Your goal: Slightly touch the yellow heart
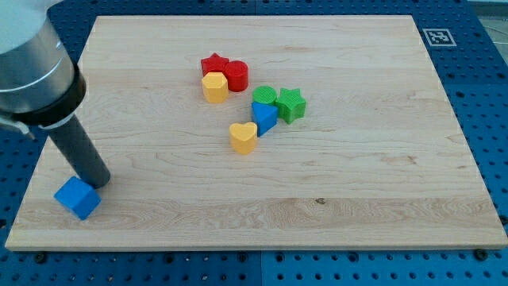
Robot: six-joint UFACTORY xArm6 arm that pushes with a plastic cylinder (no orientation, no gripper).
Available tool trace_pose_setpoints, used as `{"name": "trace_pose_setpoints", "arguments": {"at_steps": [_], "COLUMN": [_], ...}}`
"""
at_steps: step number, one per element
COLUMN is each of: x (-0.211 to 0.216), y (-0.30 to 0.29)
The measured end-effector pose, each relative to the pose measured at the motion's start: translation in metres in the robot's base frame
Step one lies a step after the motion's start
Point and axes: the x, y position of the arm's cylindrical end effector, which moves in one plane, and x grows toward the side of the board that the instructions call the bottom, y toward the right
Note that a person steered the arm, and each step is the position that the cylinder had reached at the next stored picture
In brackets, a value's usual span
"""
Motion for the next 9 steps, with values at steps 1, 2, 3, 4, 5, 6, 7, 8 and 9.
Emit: {"name": "trace_pose_setpoints", "arguments": {"at_steps": [1,2,3,4,5,6,7,8,9], "x": [0.005,0.005,0.005,0.000,-0.002,-0.020,-0.053,-0.079,-0.078], "y": [-0.016,-0.028,0.005,0.088,0.163,0.217,0.237,0.232,0.221]}}
